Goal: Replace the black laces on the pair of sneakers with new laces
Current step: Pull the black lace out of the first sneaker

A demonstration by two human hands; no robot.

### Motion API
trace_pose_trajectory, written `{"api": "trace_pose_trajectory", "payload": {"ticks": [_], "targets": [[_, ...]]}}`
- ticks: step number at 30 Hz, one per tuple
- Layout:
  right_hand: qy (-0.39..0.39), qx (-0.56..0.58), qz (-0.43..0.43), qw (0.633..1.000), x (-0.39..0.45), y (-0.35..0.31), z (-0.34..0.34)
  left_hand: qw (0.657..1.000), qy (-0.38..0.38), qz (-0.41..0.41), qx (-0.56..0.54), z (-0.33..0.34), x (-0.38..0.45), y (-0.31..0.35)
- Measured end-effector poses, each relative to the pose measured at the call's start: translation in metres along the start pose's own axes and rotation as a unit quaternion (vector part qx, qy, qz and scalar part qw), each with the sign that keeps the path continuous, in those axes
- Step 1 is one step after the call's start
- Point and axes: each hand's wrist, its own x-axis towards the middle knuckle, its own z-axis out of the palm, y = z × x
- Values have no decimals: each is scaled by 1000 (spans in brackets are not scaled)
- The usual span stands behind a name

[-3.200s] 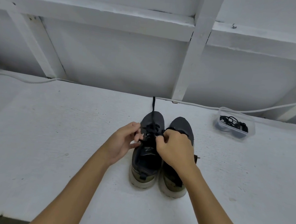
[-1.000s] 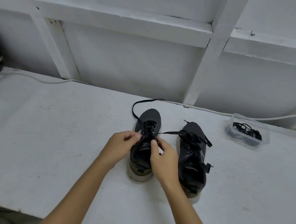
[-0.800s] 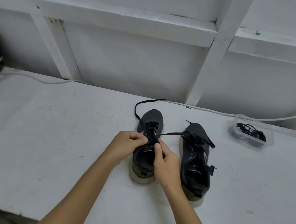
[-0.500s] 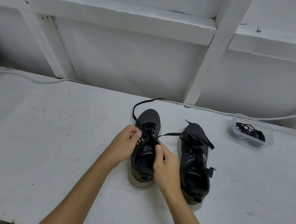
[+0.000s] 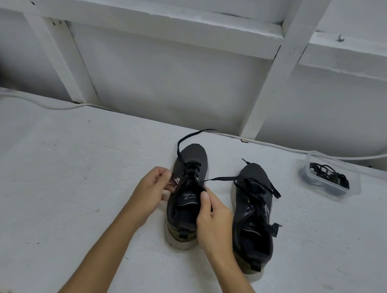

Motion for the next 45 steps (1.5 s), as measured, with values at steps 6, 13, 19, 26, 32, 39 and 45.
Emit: {"api": "trace_pose_trajectory", "payload": {"ticks": [6,13,19,26,32,39,45], "targets": [[-7,7,5,1000,2,2,-5,990,-129,-5,65,-9,-5,0],[6,-2,-1,1000,2,3,0,999,11,-36,-18,-10,6,7],[-3,8,3,1000,2,4,-1,998,-24,11,55,-10,1,0],[-13,11,-7,1000,2,0,-3,990,-116,-20,83,-15,-8,2],[-7,20,13,1000,2,-3,-6,992,47,-28,-116,-12,4,4],[-21,61,11,998,2,-1,-3,989,-135,22,58,-16,-5,-11],[-19,36,10,999,3,-1,-4,998,36,7,-58,-6,3,2]]}}
